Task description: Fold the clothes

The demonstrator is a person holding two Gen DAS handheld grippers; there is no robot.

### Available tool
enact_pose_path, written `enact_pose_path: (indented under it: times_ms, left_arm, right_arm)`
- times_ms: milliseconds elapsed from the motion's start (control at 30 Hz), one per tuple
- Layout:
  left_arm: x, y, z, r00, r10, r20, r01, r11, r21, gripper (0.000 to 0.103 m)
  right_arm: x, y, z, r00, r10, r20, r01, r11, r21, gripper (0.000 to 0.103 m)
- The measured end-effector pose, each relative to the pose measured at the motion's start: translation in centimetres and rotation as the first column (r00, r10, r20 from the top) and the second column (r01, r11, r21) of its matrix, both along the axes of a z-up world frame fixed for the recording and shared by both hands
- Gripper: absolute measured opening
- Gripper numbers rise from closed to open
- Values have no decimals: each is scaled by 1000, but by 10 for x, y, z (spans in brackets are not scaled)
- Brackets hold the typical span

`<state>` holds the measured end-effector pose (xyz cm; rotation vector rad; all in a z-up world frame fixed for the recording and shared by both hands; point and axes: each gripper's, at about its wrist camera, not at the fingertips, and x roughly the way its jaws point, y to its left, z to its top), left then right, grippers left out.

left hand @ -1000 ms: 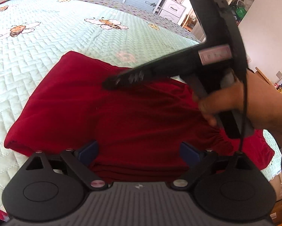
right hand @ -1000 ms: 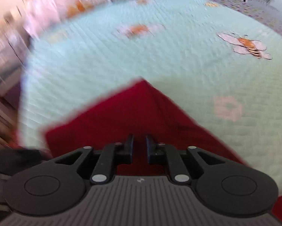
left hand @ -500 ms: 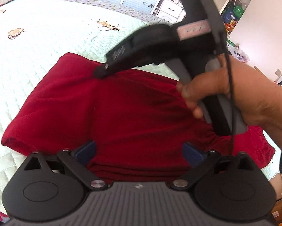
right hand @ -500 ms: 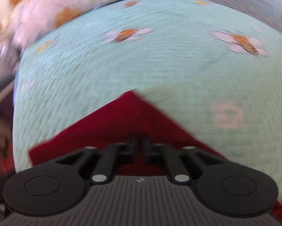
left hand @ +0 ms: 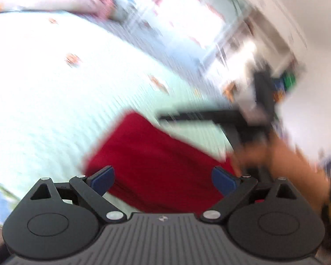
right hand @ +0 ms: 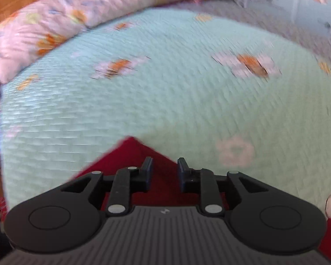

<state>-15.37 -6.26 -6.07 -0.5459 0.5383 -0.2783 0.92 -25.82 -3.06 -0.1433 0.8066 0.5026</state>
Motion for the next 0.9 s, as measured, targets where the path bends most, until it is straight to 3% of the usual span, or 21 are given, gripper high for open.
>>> enact_pose_path:
  times_ms: [100, 200, 267, 367, 500, 667, 767, 800, 867, 900]
  left_arm:
    - [-14, 34, 7, 990, 139, 24, -138, 990, -22, 98]
    - [-23, 62, 6, 967, 256, 16, -255, 966, -35, 98]
    - [-25, 80, 3, 951, 308, -15, -308, 950, -52, 98]
    - [-29, 95, 5, 933, 353, -68, -357, 931, -76, 98]
    - [-27, 96, 5, 931, 355, -88, -362, 929, -78, 98]
    - [-23, 98, 3, 930, 350, -107, -359, 930, -79, 98]
    - [-21, 98, 0, 932, 343, -115, -353, 933, -76, 98]
    - [-20, 98, -1, 933, 341, -116, -350, 934, -75, 99]
    - [-20, 98, -2, 934, 337, -122, -347, 935, -72, 99]
    - [-19, 98, -3, 935, 333, -126, -343, 936, -73, 99]
  right_arm:
    - [-54, 34, 15, 980, 175, 96, -166, 982, -91, 57]
    - [-110, 70, 8, 937, 327, 126, -300, 934, -193, 60]
    - [-138, 90, -5, 912, 382, 149, -327, 897, -296, 60]
    - [-155, 111, -27, 893, 411, 184, -305, 853, -424, 60]
    - [-165, 129, -51, 872, 425, 243, -237, 801, -549, 66]
    - [-159, 136, -61, 868, 385, 315, -143, 800, -583, 68]
    - [-156, 142, -71, 841, 404, 360, -112, 780, -616, 68]
    - [-155, 142, -71, 839, 408, 359, -116, 780, -616, 66]
    - [-151, 140, -70, 841, 413, 350, -131, 783, -608, 47]
    - [-147, 140, -70, 851, 407, 332, -136, 782, -609, 22]
